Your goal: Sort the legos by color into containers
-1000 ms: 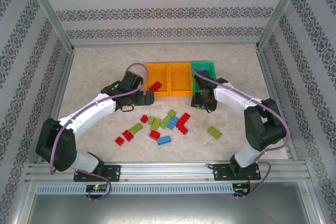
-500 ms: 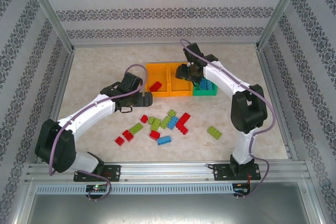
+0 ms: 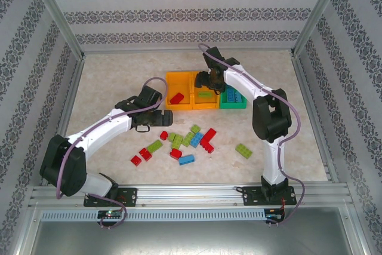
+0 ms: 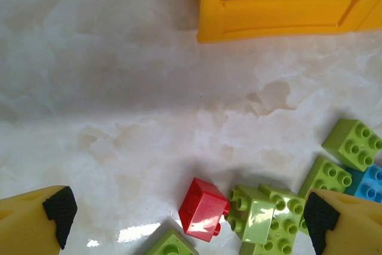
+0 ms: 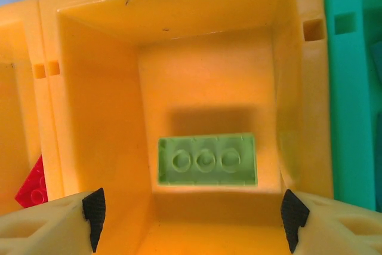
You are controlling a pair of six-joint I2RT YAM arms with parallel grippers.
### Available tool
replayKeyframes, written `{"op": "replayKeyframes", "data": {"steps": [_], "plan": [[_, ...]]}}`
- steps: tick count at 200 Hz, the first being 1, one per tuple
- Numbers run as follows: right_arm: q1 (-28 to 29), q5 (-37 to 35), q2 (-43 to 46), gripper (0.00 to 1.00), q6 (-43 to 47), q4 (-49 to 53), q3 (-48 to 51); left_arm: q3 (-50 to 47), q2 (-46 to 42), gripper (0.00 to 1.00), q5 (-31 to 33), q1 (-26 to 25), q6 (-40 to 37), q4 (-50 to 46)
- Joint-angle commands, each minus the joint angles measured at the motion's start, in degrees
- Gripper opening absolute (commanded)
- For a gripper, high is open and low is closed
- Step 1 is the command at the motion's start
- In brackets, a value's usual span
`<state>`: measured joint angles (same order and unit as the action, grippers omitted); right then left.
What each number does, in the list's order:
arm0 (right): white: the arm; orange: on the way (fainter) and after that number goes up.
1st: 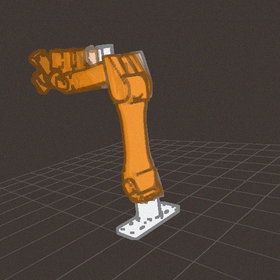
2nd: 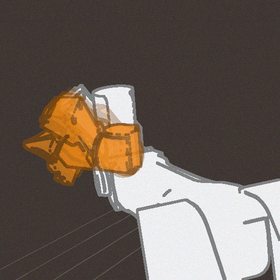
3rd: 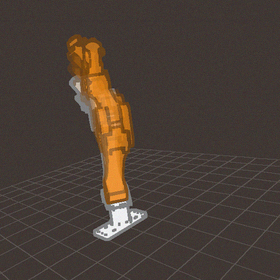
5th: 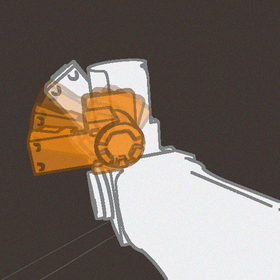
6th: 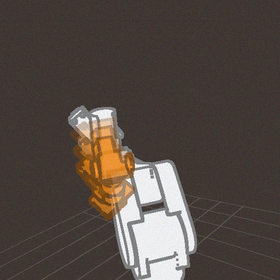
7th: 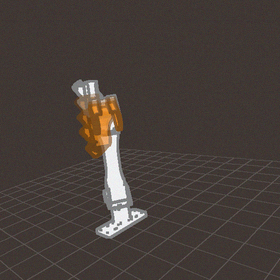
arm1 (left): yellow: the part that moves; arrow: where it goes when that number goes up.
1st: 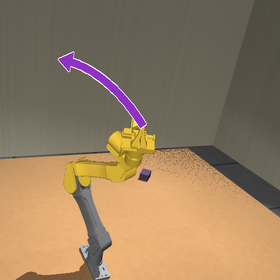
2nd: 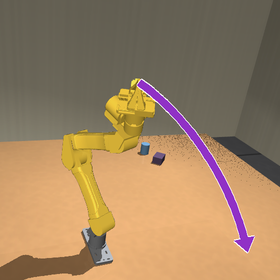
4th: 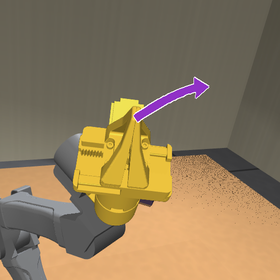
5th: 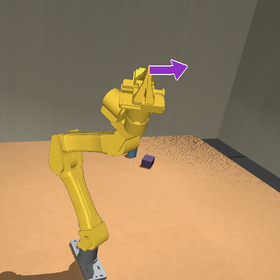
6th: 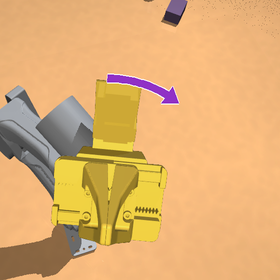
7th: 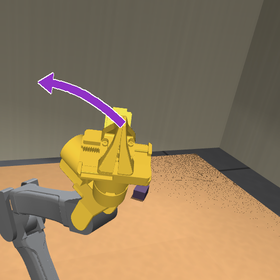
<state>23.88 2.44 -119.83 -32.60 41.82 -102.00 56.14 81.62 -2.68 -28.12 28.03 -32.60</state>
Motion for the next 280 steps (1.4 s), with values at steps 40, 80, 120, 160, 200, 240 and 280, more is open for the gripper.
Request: {"op": "replayKeyframes", "data": {"steps": [40,80,120,160,200,240,280], "plan": [[0.7,0.0,1.7,0.83,0.4,0.6,0.5,-5.4,0.4,0.99,-2.5,-0.4,-6.1,-1.3],[0.6,0.0,3.2,0.84,0.1,-0.1,2.2,-6.5,1.0,0.98,-4.6,-0.8,-10.0,-0.8],[0.5,-0.1,3.8,0.84,0.2,0.2,2.1,-6.7,2.8,0.94,-3.2,-1.1,-11.0,-1.7],[0.2,-0.1,4.1,0.85,0.2,0.3,2.5,-6.4,4.5,0.94,-3.5,-2.1,-11.5,-1.2],[-0.1,-0.3,4.5,0.85,0.2,0.4,3.1,-5.2,7.3,0.93,-2.5,-2.3,-11.5,-2.0],[-0.5,-0.5,5.4,0.85,0.3,0.2,4.1,-4.4,10.4,0.9,-2.5,-2.3,-9.7,-1.7],[-0.5,-0.8,6.4,0.85,0.4,-0.2,5.6,-3.6,11.4,0.89,-3.8,-2.6,-9.0,0.3]]}}
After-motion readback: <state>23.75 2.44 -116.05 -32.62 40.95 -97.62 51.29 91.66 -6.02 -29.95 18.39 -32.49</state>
